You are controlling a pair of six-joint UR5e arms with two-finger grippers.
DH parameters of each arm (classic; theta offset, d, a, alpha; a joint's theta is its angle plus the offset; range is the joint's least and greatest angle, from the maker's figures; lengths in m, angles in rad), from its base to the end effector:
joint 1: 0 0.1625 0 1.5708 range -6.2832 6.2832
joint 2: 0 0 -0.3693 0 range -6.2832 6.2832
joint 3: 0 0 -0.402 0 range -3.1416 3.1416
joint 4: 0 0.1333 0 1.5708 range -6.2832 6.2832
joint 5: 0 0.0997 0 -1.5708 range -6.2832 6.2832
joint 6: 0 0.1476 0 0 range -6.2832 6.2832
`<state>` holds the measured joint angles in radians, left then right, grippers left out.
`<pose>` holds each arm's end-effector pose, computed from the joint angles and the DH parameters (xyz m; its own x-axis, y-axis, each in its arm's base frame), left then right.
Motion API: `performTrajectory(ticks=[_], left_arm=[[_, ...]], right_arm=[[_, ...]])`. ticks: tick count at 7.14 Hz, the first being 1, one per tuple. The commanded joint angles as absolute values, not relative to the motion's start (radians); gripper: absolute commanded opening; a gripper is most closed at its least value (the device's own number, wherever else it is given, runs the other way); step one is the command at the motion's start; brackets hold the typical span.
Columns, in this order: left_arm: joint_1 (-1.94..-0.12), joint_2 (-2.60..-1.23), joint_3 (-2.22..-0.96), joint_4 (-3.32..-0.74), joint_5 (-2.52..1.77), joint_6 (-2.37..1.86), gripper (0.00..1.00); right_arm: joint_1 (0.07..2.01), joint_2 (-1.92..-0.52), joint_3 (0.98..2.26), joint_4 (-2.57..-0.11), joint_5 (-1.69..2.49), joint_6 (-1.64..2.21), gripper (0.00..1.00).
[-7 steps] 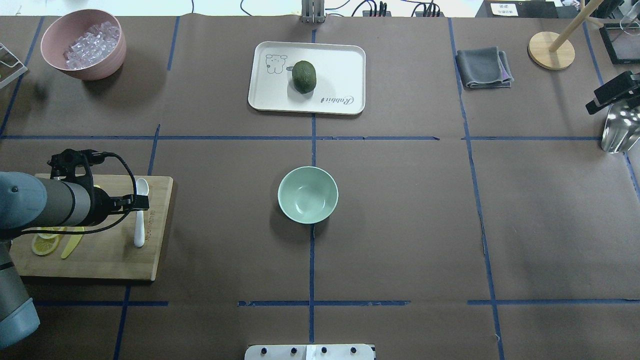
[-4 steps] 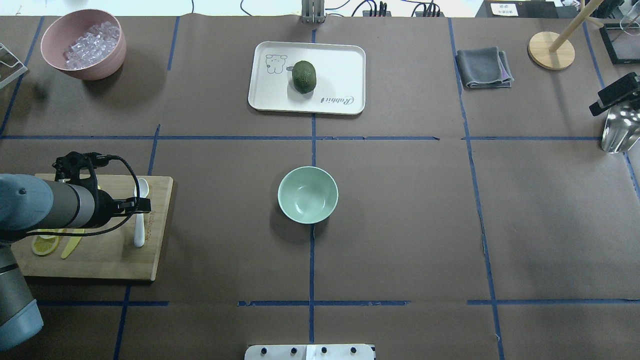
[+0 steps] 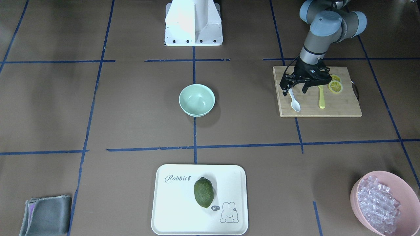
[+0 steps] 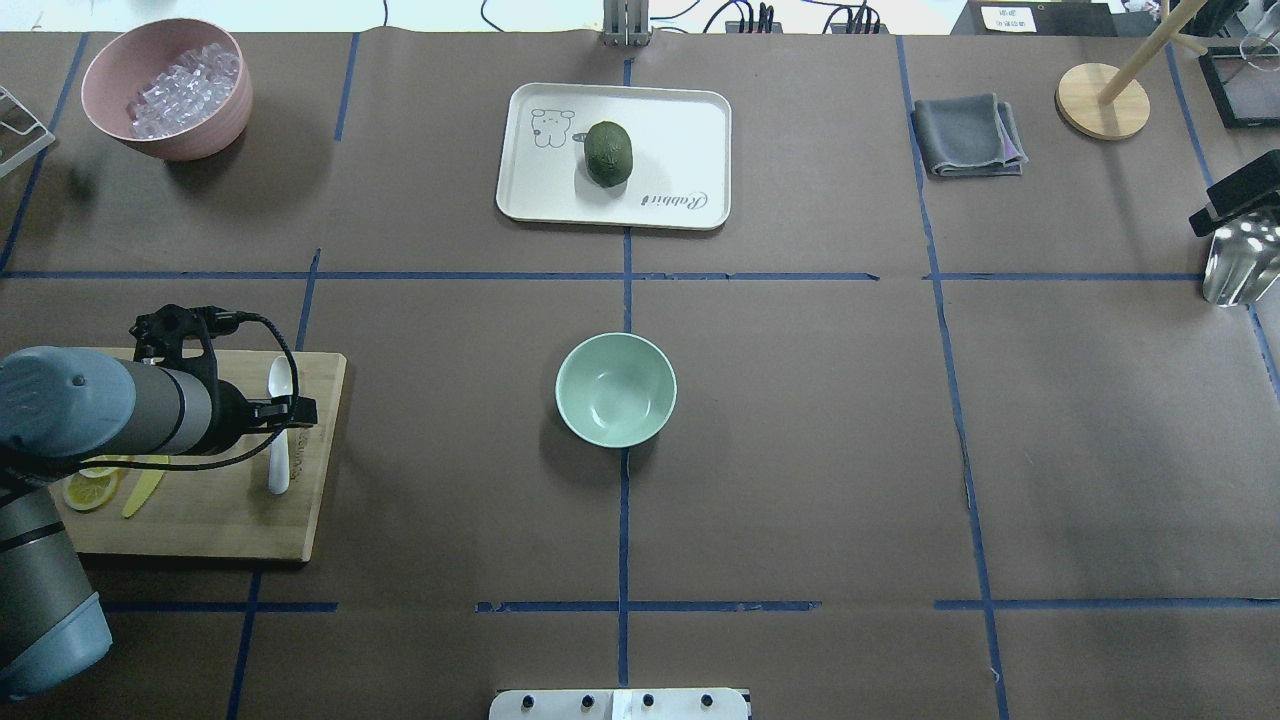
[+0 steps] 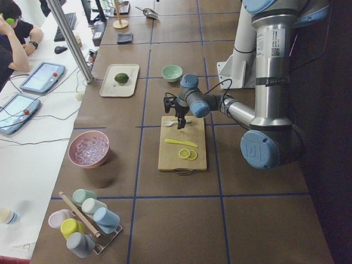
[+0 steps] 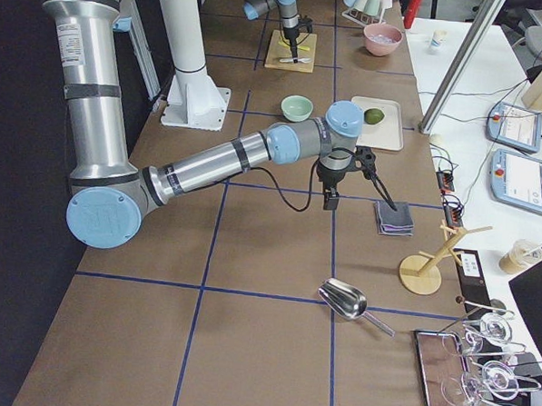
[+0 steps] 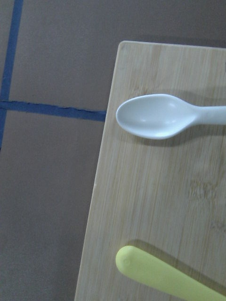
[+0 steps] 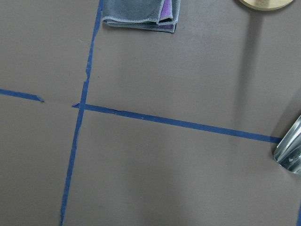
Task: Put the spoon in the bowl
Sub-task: 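Lower the left gripper over the white spoon on the cutting board and grasp it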
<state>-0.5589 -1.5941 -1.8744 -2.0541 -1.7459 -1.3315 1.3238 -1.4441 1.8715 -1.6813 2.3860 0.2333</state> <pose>0.4206 -0.3899 0.4306 0.6662 -0.1414 -0.7322 0.2648 0.9627 0.0550 -0.1066 -0.5288 0.4273 0.6467 -0.1641 0.7449 0.0851 0.9860 0.1433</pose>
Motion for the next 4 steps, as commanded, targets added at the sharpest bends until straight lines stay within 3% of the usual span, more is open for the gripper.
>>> performTrajectory(ticks=[1,3,4], left_arm=[[-0.557,-1.603,-1.868,-2.054,-1.747,-1.331,0.8],[-0.557,-1.601,-1.87,-2.054,-1.749,-1.331,0.64],[-0.557,-1.598,-1.873,-2.054,-1.749,-1.331,0.45]], right_arm=[[1.327,-1.445,1.871,-1.681,2.387,0.235,1.0],[1.327,-1.443,1.871,-1.681,2.385,0.236,1.0],[1.327,-1.443,1.871,-1.681,2.387,0.238,1.0]])
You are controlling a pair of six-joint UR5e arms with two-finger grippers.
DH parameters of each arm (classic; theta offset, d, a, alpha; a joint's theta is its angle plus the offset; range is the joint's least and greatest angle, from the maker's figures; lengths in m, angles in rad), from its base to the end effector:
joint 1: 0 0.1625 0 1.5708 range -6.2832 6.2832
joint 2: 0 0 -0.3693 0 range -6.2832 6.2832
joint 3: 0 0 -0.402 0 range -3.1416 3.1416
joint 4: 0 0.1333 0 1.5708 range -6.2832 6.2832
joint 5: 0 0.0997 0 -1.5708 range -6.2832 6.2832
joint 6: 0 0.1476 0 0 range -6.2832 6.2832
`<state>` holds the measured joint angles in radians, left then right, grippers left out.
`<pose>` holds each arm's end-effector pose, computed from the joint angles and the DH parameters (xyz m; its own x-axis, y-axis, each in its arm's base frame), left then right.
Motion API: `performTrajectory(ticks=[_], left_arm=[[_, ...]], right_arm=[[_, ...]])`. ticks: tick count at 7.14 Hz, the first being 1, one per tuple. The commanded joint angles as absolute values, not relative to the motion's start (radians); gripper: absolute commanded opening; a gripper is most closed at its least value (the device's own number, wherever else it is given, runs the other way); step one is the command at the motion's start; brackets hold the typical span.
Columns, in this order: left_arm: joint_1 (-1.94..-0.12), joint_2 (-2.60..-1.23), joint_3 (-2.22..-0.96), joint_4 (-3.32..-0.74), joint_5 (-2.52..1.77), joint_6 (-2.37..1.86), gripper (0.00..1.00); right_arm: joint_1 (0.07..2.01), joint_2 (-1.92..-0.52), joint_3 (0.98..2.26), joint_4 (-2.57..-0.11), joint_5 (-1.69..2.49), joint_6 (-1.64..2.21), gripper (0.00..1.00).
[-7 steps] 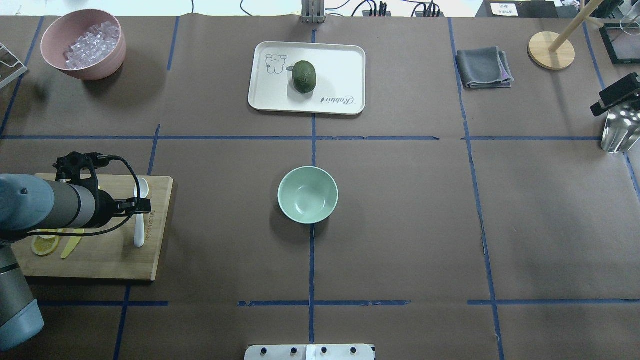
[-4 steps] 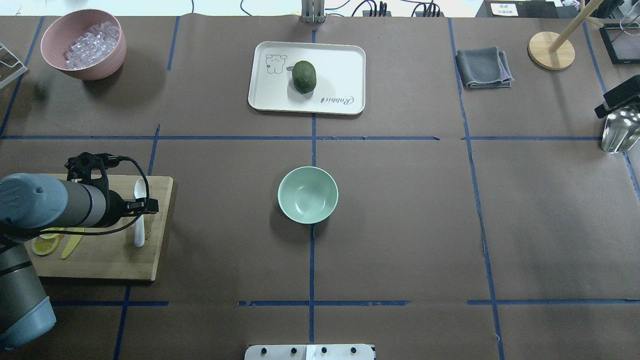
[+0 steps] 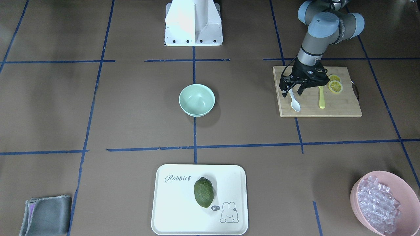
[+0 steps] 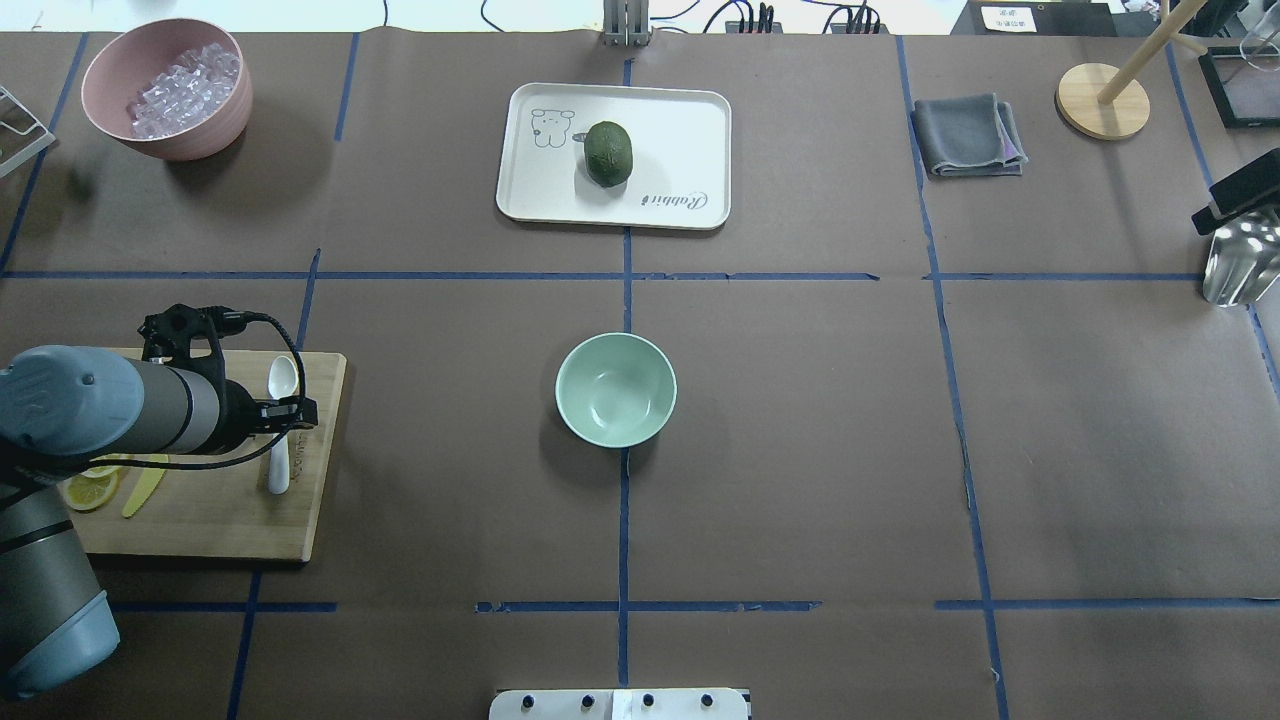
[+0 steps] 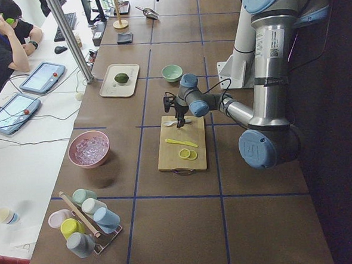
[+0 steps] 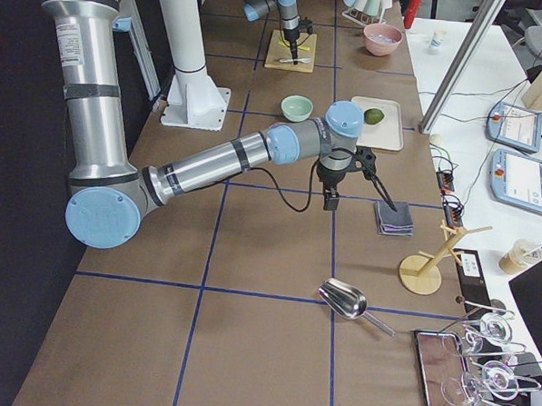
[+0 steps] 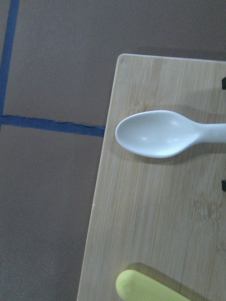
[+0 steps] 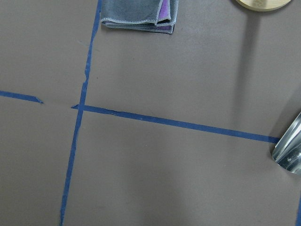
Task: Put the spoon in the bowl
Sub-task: 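Lower the left gripper over the white spoon on the cutting board and grasp it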
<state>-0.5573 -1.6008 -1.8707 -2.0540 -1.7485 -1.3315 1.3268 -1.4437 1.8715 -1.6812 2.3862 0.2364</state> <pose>0.4232 -0.3901 0.4288 0.6642 -0.1390 -0.7345 0.2616 0.9637 0.0542 -0.1051 -0.5292 0.4271 0.6472 -0.1594 0.7455 0.0802 0.9867 0.1414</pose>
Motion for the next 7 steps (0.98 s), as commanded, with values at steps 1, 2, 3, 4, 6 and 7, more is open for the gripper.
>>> performTrajectory(ticks=[1,2,3,4,6,7], left_arm=[[-0.557,-1.595,-1.875,-2.054,-1.747,-1.331,0.25],[-0.557,-1.594,-1.879,-2.054,-1.744,-1.333,0.1],[-0.557,-1.592,-1.879,-2.054,-1.744,-1.335,0.06],[-0.557,-1.589,-1.887,-2.054,-1.747,-1.335,0.01],[-0.564,-1.586,-1.966,-1.978,-1.81,-1.333,0.0],[-0.569,-1.601,-2.064,-1.839,-1.837,-1.333,0.0]], right_arm=[[1.327,-1.443,1.871,-1.681,2.385,0.238,1.0],[1.327,-1.443,1.871,-1.681,2.385,0.239,1.0],[1.327,-1.443,1.871,-1.681,2.385,0.239,1.0],[1.327,-1.443,1.871,-1.681,2.385,0.239,1.0],[1.327,-1.443,1.871,-1.681,2.387,0.241,1.0],[1.327,-1.443,1.871,-1.681,2.387,0.239,1.0]])
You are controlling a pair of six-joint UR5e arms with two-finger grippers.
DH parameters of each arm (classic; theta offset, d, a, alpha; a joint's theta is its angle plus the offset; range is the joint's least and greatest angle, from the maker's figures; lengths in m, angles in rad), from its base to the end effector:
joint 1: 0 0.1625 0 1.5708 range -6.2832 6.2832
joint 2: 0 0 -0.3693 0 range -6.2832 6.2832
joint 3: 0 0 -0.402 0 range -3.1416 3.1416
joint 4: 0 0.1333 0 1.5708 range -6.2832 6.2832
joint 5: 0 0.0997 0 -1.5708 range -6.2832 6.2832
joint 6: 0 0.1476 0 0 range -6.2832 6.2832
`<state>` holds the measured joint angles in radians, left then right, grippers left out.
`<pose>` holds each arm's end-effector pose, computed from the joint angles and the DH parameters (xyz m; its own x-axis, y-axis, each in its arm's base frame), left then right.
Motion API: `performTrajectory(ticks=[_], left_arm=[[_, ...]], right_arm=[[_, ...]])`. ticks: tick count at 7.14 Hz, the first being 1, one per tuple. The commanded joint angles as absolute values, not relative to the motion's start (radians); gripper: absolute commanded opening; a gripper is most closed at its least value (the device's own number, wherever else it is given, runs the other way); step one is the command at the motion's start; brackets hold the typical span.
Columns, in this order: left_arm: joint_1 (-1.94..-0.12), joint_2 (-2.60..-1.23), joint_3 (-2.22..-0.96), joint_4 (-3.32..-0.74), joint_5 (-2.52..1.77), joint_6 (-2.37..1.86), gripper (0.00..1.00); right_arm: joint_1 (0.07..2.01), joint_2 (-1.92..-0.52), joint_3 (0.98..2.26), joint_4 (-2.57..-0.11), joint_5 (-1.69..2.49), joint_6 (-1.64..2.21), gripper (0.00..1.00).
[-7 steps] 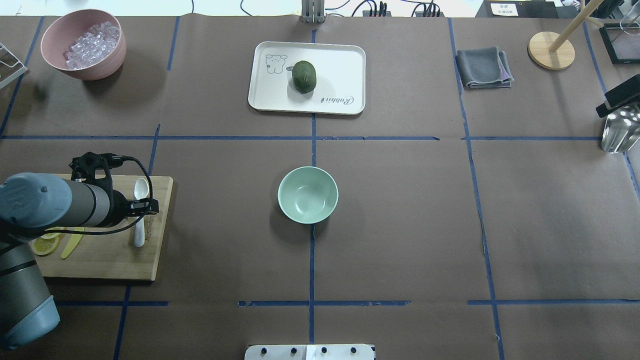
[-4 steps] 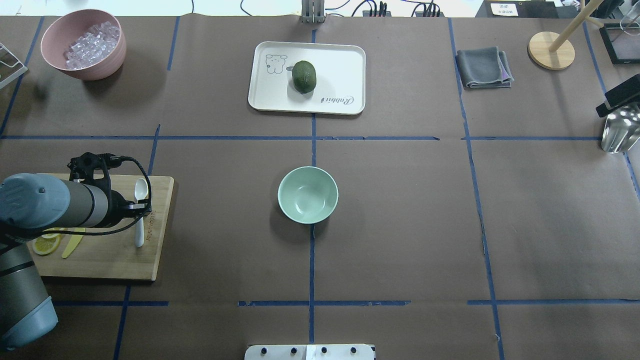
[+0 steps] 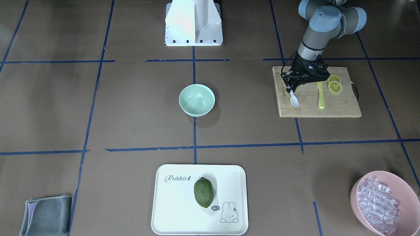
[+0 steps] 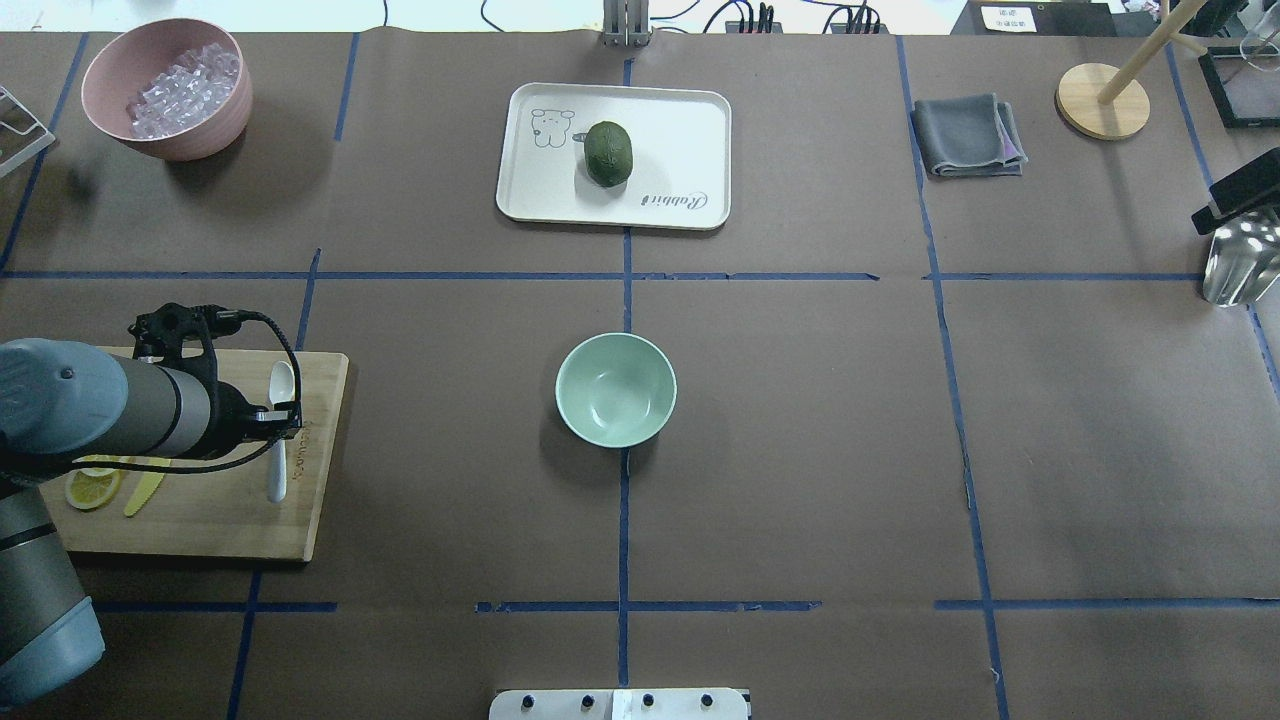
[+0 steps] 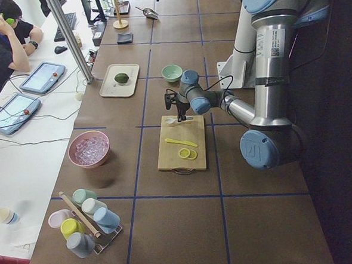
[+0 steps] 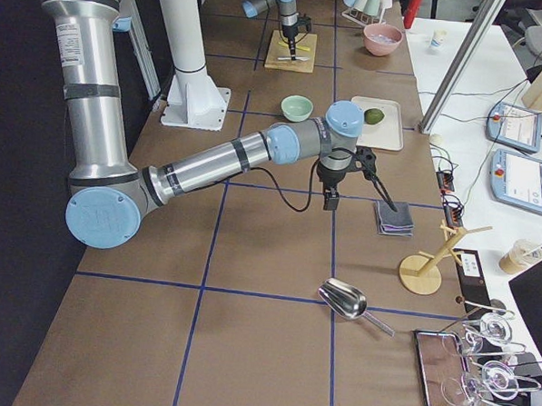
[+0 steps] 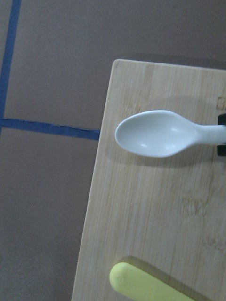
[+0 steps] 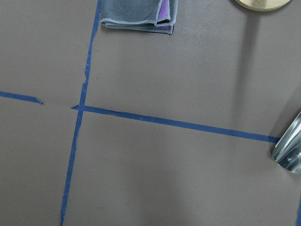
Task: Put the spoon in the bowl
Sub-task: 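Lift the white spoon with the left gripper and carry it over the green bowl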
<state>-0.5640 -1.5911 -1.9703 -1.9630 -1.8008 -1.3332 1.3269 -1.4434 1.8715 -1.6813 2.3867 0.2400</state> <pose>0.4094 -0.3769 0.3944 0.6547 -0.1430 -0.7422 0.2331 0.9723 0.0184 -0.1051 -0.5292 0.4269 0.6471 -0.1560 0.7463 0.0778 0.9872 0.1389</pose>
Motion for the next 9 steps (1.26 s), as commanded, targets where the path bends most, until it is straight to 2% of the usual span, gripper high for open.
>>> performTrajectory(ticks=[1,3,4,7,9], left_arm=[[-0.569,-1.676,-2.151,-1.663,-1.864,-1.333,0.0],[-0.56,-1.991,-2.111,-1.432,-1.873,-1.376,0.0],[-0.548,-2.1,-2.026,-1.439,-1.875,-1.469,0.0],[-0.482,-2.337,-1.725,-1.517,-1.87,-1.5,0.0],[-0.476,-2.368,-1.614,-1.619,-1.87,-1.496,0.0]], right_arm=[[1.327,-1.445,1.873,-1.681,2.387,0.239,1.0],[1.338,-1.45,1.871,-1.681,2.388,0.235,1.0],[1.344,-1.459,1.871,-1.68,2.388,0.233,1.0],[1.355,-1.474,1.871,-1.68,2.388,0.199,1.0],[1.355,-1.474,1.871,-1.681,2.388,0.199,1.0]])
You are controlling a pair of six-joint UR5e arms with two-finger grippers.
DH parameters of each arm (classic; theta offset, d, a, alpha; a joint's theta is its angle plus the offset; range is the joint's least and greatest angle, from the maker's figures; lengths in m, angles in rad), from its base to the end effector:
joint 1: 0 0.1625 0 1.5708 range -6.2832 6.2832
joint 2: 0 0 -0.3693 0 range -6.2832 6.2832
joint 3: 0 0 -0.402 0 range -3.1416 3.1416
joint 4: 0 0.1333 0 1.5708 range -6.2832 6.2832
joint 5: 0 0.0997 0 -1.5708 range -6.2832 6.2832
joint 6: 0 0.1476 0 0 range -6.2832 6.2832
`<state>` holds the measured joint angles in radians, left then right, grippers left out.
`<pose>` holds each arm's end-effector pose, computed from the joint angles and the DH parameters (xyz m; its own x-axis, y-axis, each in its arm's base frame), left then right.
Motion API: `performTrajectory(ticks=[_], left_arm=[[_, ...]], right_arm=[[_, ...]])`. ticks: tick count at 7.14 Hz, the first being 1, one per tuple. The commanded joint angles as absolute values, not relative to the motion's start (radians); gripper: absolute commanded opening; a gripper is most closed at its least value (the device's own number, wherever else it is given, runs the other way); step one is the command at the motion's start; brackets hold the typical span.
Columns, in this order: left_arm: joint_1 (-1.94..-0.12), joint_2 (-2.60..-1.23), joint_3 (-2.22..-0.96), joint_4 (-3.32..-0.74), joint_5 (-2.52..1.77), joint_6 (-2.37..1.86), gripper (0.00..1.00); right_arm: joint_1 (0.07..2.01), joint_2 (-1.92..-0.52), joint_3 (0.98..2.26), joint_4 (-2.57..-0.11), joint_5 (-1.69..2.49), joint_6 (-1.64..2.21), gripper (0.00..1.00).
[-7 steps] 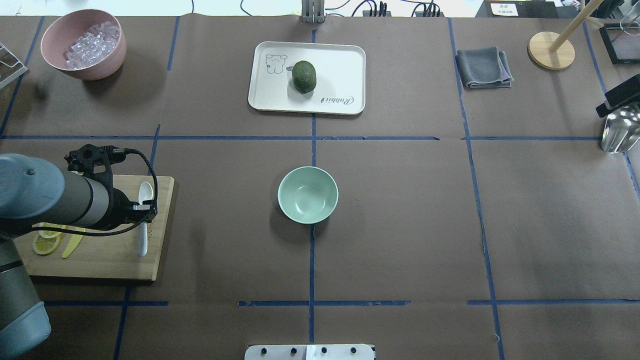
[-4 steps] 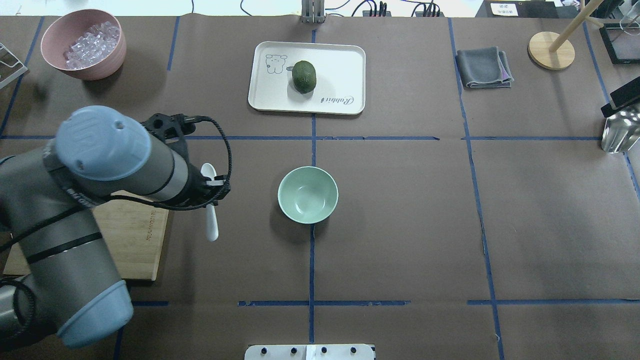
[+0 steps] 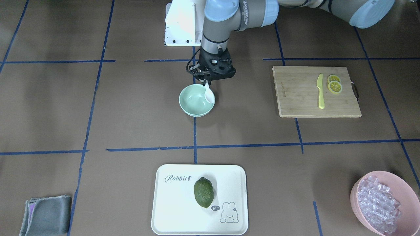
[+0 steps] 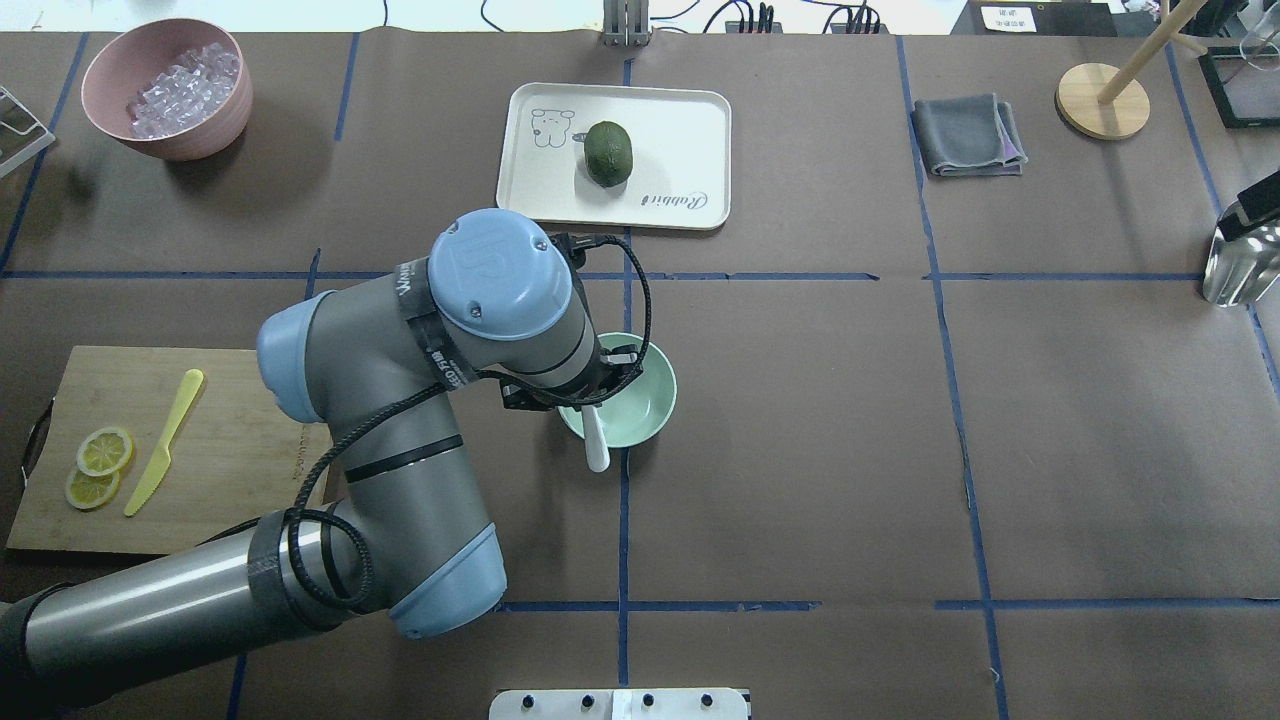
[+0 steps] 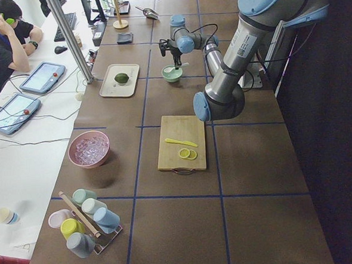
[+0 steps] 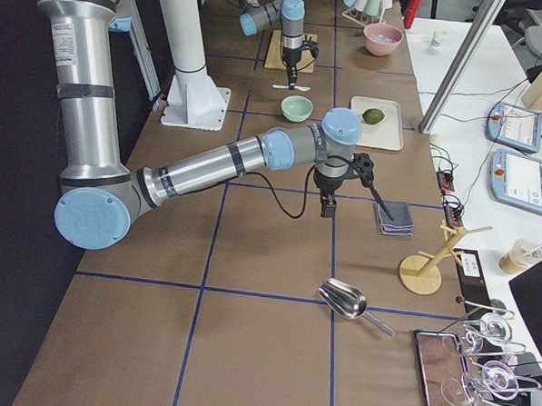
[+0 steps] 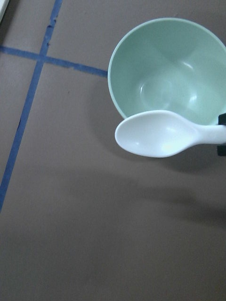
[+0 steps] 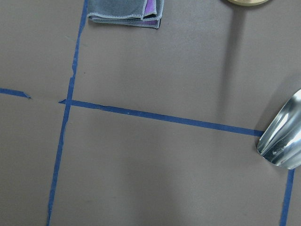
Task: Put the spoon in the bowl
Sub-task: 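Lower the spoon into the green bowl and open the left gripper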
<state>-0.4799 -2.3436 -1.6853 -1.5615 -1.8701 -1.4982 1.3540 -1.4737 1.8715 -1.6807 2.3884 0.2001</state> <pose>0.5652 -0.3954 0.1286 0.5825 -0.2250 -0.7811 0.1982 0.9712 -0.1320 -0.0891 -0.5238 0.4428 0.6520 -0.1563 0.7420 0.0782 0.9872 0.1392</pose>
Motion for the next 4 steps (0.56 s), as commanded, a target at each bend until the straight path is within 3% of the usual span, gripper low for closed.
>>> performTrajectory(ticks=[1,2,3,4], left_arm=[[-0.469,-2.368,-1.609,-1.624,-1.87,-1.493,0.03],[-0.463,-2.368,-1.611,-1.624,-1.87,-1.494,0.05],[-0.463,-2.368,-1.615,-1.624,-1.871,-1.494,0.13],[-0.462,-2.367,-1.615,-1.624,-1.87,-1.497,0.99]], right_arm=[[1.355,-1.473,1.871,-1.68,2.388,0.199,1.0],[1.355,-1.473,1.871,-1.681,2.388,0.201,1.0],[1.355,-1.473,1.871,-1.68,2.388,0.201,1.0],[1.355,-1.473,1.871,-1.68,2.388,0.201,1.0]])
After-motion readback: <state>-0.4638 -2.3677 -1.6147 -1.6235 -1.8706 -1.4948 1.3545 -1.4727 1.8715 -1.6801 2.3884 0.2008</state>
